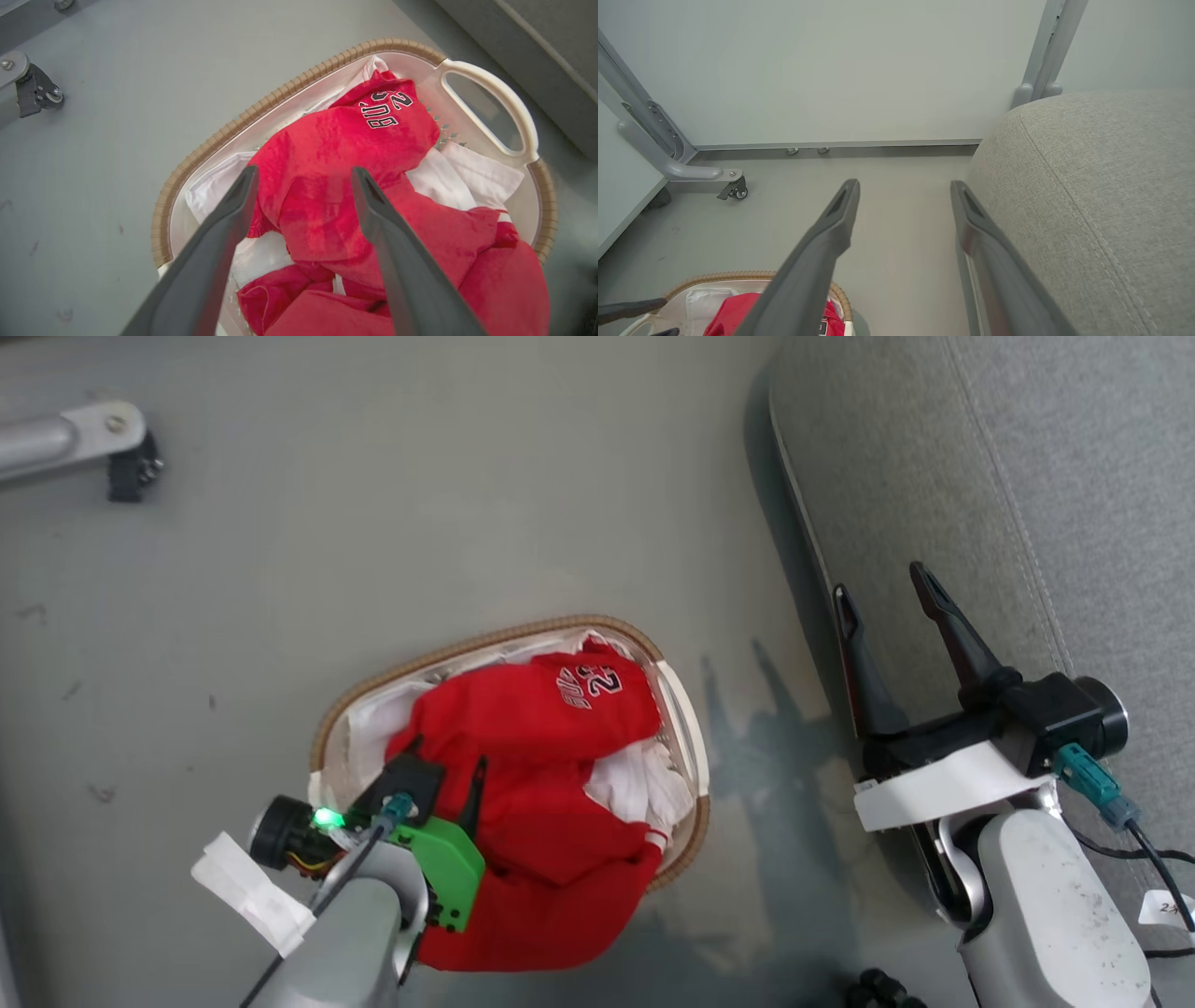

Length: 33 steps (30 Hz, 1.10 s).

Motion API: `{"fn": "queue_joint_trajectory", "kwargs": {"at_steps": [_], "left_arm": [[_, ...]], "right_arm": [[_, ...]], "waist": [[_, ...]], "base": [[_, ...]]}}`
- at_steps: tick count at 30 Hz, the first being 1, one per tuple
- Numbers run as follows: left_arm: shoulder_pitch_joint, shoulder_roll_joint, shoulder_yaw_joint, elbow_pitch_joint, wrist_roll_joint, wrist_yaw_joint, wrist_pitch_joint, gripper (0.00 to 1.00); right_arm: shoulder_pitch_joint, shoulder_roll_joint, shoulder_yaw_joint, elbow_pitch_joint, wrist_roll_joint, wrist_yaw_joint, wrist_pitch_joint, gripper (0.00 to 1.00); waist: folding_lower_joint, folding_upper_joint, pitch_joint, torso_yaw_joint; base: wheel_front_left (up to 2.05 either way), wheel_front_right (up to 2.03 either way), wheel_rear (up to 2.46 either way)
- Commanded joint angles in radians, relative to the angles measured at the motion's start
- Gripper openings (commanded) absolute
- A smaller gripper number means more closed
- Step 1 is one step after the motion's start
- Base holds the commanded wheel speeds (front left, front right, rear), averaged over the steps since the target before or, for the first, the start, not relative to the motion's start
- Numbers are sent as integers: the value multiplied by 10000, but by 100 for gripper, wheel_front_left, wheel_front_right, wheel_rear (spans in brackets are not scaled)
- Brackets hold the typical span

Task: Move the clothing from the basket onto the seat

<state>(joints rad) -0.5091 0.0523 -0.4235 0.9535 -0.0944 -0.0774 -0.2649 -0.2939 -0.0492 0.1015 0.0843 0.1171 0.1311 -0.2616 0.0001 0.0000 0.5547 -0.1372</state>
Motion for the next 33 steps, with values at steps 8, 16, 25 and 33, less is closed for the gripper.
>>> {"fn": "queue_joint_trajectory", "kwargs": {"at_steps": [8, 16, 25, 33], "left_arm": [[-1054, 344, 229, 767, -18, 263, 7, 100], [-1542, 586, 416, 1059, -119, 537, 7, 100], [-2159, 527, 350, 1959, -183, 638, 7, 100], [-2600, 467, 354, 2847, -415, 562, 271, 71]], "right_arm": [[-324, -23, 467, -166, 460, -6, -51, 100], [-375, -24, 664, -235, 676, -6, -51, 100], [-481, -24, 968, -332, 867, -6, -51, 100], [-542, -25, 1098, -390, 964, -6, -51, 100]], "waist": [[-1, 0, 1898, -1093], [-1, 0, 2236, -1284], [-1, 0, 2575, -1531], [-1, 0, 2798, -1720]], "base": [[0, 0, 0], [0, 0, 0], [0, 0, 0], [0, 0, 0]]}}
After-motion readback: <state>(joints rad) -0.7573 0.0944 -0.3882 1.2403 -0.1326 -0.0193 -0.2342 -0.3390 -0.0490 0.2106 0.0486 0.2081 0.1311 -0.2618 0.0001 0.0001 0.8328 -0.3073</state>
